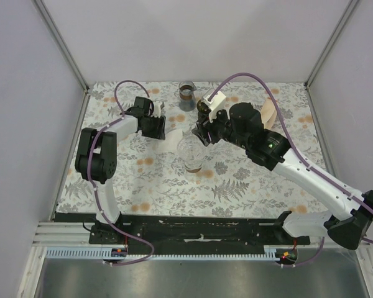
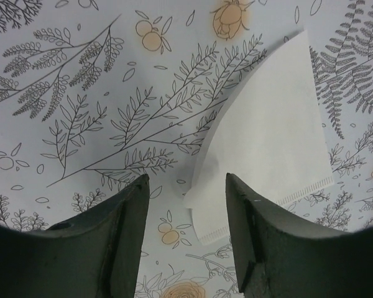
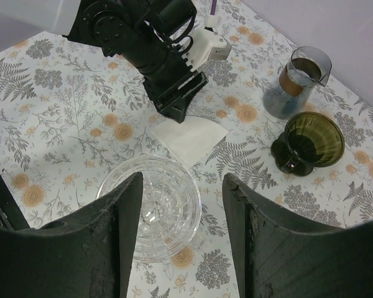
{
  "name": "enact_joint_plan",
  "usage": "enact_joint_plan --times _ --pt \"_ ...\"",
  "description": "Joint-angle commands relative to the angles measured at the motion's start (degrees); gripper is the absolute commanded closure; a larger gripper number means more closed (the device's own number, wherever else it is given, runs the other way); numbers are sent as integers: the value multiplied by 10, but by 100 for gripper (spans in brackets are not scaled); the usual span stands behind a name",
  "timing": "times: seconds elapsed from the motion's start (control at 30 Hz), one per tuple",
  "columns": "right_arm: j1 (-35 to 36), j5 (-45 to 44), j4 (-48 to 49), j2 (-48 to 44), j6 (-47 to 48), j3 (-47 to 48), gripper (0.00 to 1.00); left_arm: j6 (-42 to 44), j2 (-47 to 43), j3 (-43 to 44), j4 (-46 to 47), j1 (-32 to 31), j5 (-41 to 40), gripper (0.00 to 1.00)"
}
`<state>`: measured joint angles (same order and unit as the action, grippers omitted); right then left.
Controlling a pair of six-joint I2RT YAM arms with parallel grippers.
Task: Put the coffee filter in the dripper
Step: Pick up the coffee filter from the center of the board.
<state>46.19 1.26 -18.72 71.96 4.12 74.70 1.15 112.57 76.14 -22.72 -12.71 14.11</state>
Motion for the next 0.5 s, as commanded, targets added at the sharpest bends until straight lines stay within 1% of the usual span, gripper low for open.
enact_joint_plan --times 0.0,0.1,0.23,0.37,0.47 --pt "-5 1 8 4 9 0 39 17 -2 -6 51 -5 16 43" --pt "-8 1 8 6 10 1 39 29 -8 -15 39 -17 16 48" --pt "-9 6 7 4 12 -3 39 37 -25 -31 35 -25 0 49" --pt "-11 17 6 4 12 -3 39 48 -35 -37 36 -35 -20 53" --pt "-12 18 7 2 14 -6 39 62 -40 -51 44 -53 -33 60"
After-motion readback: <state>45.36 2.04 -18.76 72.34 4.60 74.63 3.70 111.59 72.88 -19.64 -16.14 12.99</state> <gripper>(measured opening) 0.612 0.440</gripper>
